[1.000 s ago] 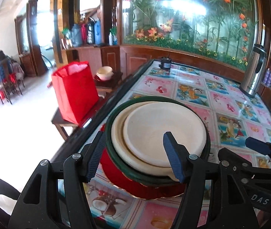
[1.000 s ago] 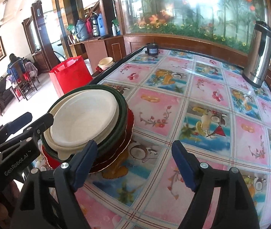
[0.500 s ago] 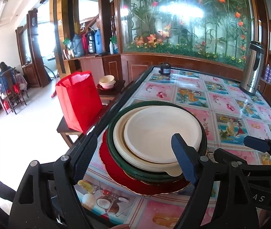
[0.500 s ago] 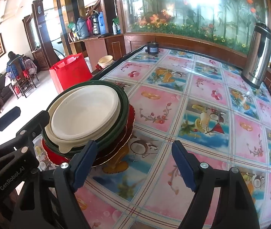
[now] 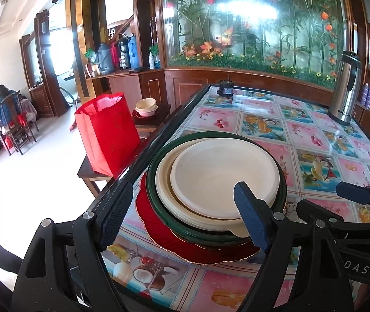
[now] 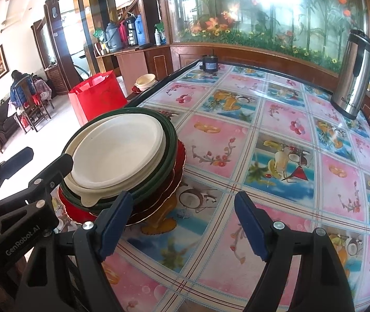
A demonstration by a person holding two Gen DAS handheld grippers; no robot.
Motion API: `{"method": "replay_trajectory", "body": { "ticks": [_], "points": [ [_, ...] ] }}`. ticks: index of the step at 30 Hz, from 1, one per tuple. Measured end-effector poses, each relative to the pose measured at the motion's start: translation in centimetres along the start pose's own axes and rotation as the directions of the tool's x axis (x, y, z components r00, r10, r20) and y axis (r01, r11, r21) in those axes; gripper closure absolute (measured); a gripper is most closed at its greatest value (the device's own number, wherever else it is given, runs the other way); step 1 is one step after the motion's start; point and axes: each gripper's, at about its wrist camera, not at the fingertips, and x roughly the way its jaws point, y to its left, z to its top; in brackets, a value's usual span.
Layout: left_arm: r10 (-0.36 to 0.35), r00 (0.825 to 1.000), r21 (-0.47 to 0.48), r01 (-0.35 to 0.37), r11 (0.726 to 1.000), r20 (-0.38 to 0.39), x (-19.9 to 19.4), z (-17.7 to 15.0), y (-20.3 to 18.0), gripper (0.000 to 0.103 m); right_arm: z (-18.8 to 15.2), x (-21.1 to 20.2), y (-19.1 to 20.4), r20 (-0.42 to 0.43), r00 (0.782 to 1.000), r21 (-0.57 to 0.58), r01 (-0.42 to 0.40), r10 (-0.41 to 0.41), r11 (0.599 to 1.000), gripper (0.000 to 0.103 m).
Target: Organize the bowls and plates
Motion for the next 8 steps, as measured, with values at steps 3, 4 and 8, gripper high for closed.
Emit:
{"method": "replay_trajectory", "body": {
  "ticks": [3, 4, 8],
  "points": [
    [-0.003, 1.0, -0.002, 0.003, 1.0, 0.006, -0.05, 0.06, 0.01, 0.022, -0.04, 0.2, -0.04, -0.006, 1.0, 0.0, 0.004, -0.004, 1.0, 0.022],
    [0.008, 1.0, 0.003, -0.008, 1.0, 0.019, -0.13, 0.07, -0.12, 0.022, -0.07, 0.24, -0.06, -0.008, 1.0, 0.0, 0.003, -0.003, 1.0, 0.022],
    [0.007, 1.0, 0.007, -0.007, 1.0, 0.029, -0.32, 0.13, -0.23, 0.022, -0.04, 0.19, -0.21, -0.006, 1.0, 0.004, -0.001, 0.001, 1.0, 0.022]
  ]
}}
